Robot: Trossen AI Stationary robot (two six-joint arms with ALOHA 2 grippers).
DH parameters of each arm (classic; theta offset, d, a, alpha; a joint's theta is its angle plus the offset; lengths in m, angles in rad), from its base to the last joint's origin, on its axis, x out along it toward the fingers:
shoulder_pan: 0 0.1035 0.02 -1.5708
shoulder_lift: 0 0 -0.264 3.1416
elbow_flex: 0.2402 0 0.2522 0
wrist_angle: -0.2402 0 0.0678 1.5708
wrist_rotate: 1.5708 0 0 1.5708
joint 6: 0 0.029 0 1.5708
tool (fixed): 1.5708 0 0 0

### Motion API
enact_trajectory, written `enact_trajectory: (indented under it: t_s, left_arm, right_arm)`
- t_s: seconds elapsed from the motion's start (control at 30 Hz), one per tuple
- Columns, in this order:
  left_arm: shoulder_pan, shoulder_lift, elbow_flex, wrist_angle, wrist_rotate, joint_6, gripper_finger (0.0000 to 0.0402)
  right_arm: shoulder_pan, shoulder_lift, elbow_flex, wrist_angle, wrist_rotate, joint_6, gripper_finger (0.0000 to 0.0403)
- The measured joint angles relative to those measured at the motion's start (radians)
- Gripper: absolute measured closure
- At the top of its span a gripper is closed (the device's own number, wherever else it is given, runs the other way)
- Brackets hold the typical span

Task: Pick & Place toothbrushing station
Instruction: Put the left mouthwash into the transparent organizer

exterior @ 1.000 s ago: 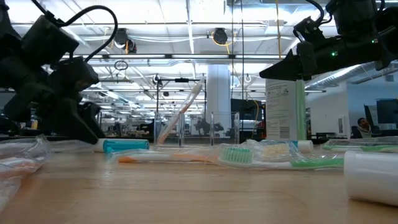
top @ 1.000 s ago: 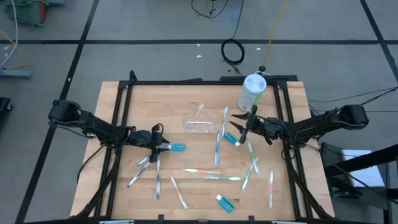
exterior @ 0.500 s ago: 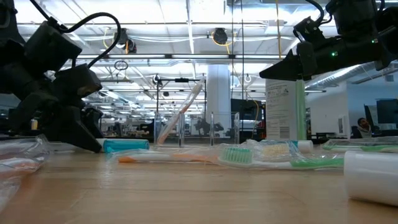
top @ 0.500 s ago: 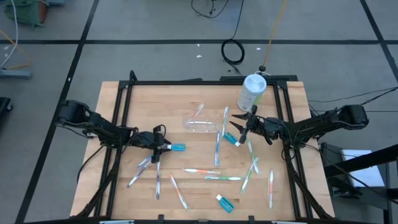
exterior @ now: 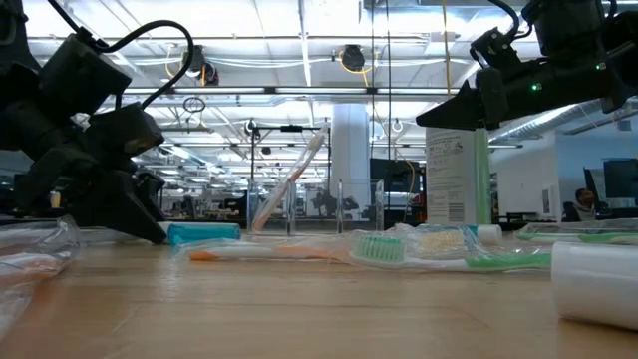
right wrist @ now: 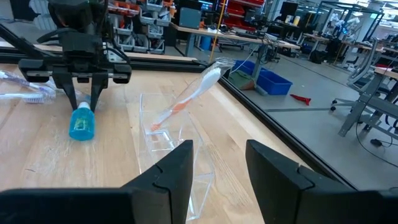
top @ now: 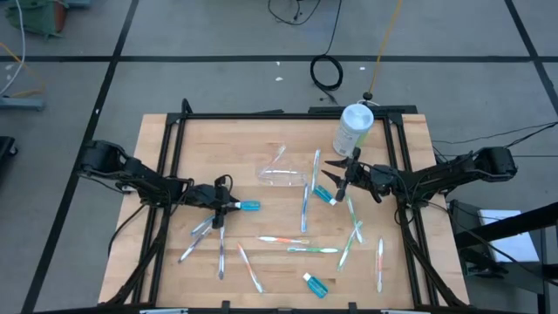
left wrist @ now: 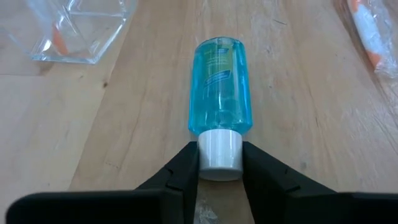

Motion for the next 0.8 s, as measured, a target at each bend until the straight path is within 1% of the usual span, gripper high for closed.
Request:
enact_trajectory:
  t_s: [0.23, 0.3, 0.37, 0.43, 0.53, 0.63, 0.8]
  left_arm:
    - [0.000, -0.010, 0.013, -0.001, -0.014, -0.002, 0.0289]
    - [0.000, -0.011, 0.038, -0.030, -0.035, 0.002, 0.0288]
    - [0.000, -0.011, 0.073, -0.097, -0.052, 0.020, 0.0288]
    - [0.000, -0.011, 0.123, -0.190, -0.059, 0.046, 0.0287]
    - [0.000, -0.011, 0.228, -0.377, -0.085, 0.091, 0.0287]
    - [0.000, -0.011, 0.364, -0.599, -0.108, 0.164, 0.0287]
    - [0.000, -0.011, 0.614, -0.944, -0.107, 0.281, 0.0287]
  right_arm:
    - [0.000, 0.000, 0.000, 0.000, 0.000, 0.000, 0.0264]
    - [0.000, 0.000, 0.000, 0.000, 0.000, 0.000, 0.0264]
    - [0.000, 0.000, 0.000, 0.000, 0.000, 0.000, 0.0264]
    - [0.000, 0.000, 0.000, 0.000, 0.000, 0.000, 0.0264]
    - [0.000, 0.000, 0.000, 0.000, 0.000, 0.000, 0.0264]
    - [0.000, 0.000, 0.000, 0.000, 0.000, 0.000, 0.0264]
    - [0.000, 0.000, 0.000, 0.000, 0.000, 0.000, 0.0264]
